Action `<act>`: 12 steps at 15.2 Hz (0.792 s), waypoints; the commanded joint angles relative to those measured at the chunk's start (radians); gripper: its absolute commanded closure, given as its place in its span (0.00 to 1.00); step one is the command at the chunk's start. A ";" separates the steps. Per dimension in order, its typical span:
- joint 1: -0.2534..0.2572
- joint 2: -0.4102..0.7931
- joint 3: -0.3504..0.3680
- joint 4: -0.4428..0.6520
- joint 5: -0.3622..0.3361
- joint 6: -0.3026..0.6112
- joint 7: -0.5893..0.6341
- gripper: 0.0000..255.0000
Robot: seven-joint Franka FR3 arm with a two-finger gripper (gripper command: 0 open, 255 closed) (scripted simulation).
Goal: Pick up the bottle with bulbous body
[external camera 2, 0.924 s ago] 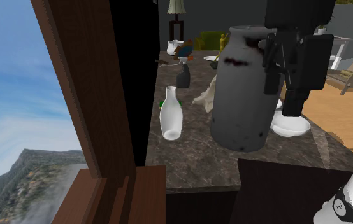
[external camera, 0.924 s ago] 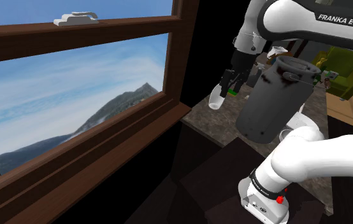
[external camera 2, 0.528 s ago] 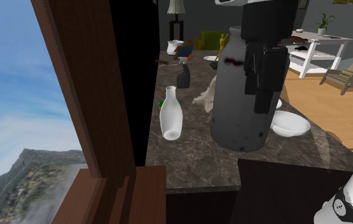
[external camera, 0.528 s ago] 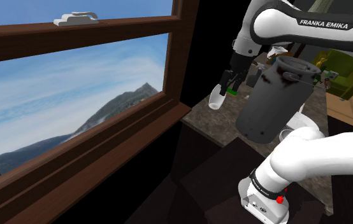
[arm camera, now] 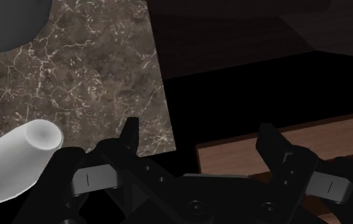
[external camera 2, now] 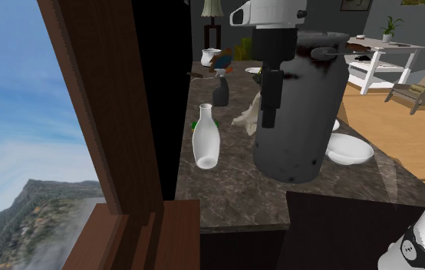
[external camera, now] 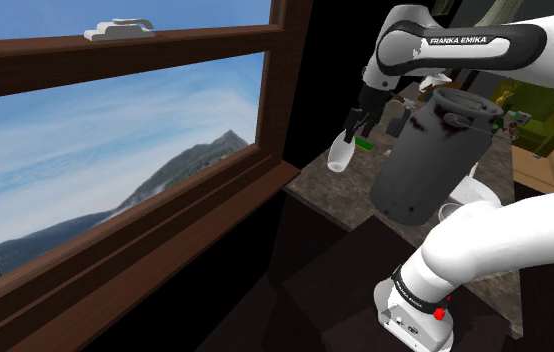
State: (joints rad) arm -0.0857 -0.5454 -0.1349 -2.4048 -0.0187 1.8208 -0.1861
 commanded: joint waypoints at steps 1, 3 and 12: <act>-0.012 0.057 -0.031 0.025 -0.014 0.040 -0.037 0.00; -0.022 0.115 -0.059 0.052 -0.023 0.077 -0.072 0.00; -0.057 0.399 -0.175 0.233 0.001 0.208 -0.236 0.00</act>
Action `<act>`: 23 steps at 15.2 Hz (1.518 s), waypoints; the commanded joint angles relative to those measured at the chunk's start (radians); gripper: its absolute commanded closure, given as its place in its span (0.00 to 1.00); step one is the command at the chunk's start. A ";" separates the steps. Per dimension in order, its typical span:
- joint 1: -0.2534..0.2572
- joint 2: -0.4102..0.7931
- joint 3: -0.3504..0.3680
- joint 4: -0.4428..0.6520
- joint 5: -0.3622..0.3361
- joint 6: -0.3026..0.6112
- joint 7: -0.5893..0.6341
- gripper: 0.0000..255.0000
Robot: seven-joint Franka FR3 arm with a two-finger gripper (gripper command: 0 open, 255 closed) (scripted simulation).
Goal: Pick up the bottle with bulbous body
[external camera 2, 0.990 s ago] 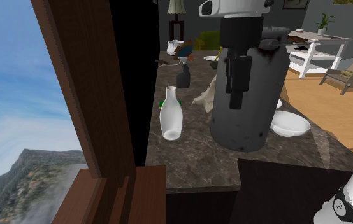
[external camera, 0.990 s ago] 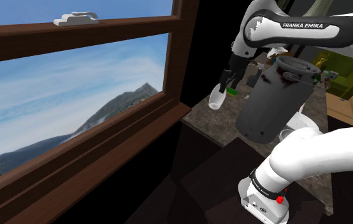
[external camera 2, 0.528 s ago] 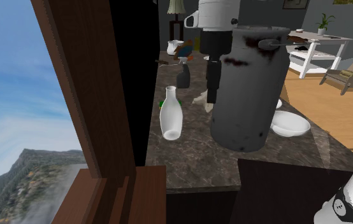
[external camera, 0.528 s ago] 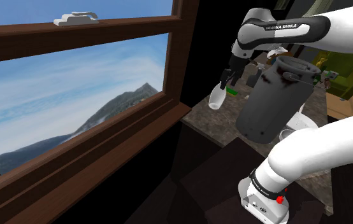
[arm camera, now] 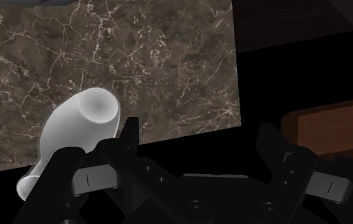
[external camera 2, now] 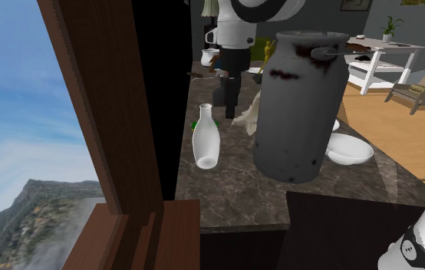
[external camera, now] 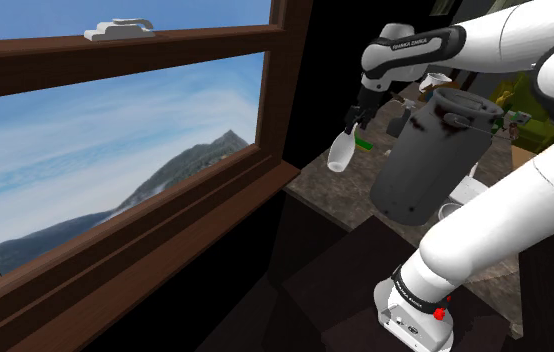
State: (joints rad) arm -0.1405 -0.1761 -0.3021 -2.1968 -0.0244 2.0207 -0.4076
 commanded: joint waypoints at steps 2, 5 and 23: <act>-0.012 0.098 -0.029 0.078 0.026 0.028 -0.054 0.00; -0.031 0.202 -0.054 0.166 0.064 0.048 -0.114 0.00; -0.139 0.567 -0.068 0.451 0.219 0.130 -0.285 0.00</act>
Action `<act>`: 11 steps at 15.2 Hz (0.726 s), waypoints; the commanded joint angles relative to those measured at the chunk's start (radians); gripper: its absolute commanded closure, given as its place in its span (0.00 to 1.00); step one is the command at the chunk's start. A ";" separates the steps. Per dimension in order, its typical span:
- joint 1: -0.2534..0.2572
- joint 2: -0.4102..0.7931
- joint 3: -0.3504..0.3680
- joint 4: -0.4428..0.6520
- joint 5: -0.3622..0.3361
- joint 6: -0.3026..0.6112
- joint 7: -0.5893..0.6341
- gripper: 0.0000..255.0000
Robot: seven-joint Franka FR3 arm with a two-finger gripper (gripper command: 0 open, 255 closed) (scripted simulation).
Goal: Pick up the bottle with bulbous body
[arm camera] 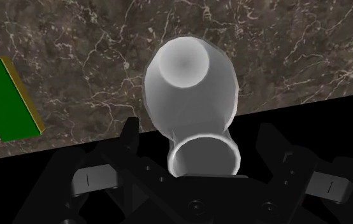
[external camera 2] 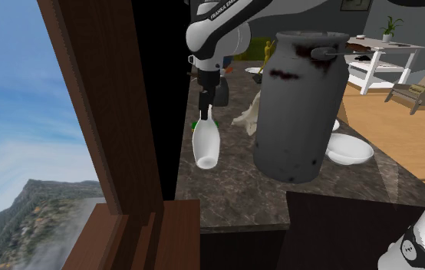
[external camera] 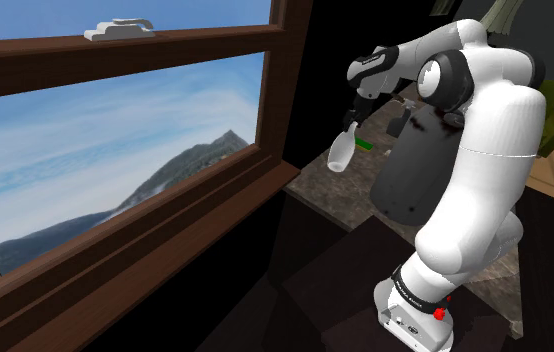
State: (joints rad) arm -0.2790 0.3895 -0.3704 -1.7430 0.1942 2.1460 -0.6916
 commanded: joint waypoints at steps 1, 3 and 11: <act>-0.001 0.002 0.000 -0.002 0.001 0.004 -0.002 1.00; -0.001 0.002 0.000 -0.002 0.001 0.005 -0.001 1.00; 0.001 -0.005 -0.001 0.003 -0.002 -0.006 0.001 1.00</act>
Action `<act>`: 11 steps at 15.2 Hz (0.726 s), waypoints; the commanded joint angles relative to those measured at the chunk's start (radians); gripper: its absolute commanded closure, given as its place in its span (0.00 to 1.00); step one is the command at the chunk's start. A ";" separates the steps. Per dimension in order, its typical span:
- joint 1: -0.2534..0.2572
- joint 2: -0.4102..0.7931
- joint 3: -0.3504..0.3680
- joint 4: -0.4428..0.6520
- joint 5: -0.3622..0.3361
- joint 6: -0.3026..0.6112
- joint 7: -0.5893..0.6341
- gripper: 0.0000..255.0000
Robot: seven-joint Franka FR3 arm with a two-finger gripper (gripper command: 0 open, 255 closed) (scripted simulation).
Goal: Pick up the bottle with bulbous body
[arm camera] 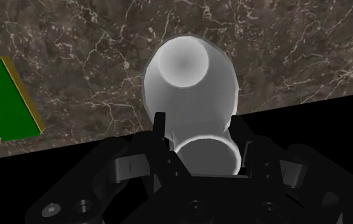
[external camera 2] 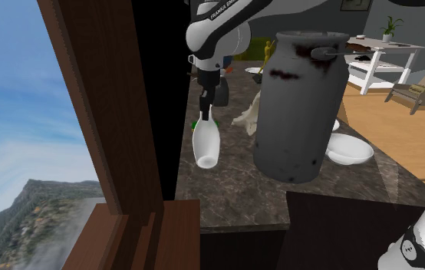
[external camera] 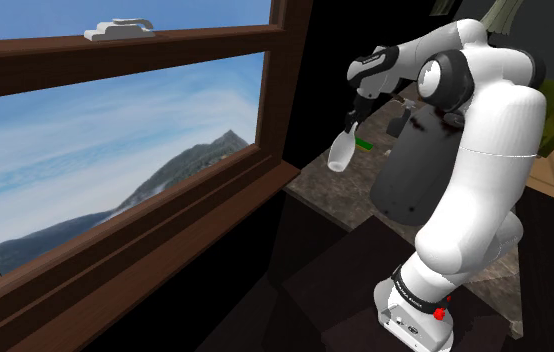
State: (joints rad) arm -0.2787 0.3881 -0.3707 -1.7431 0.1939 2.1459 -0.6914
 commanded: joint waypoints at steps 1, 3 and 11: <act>0.001 -0.009 -0.002 0.009 -0.005 -0.018 0.003 1.00; 0.002 -0.019 -0.005 0.022 -0.010 -0.040 0.007 1.00; 0.005 -0.053 -0.012 0.084 -0.029 -0.133 0.021 1.00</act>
State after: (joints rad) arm -0.2734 0.3380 -0.3823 -1.6679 0.1662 2.0239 -0.6710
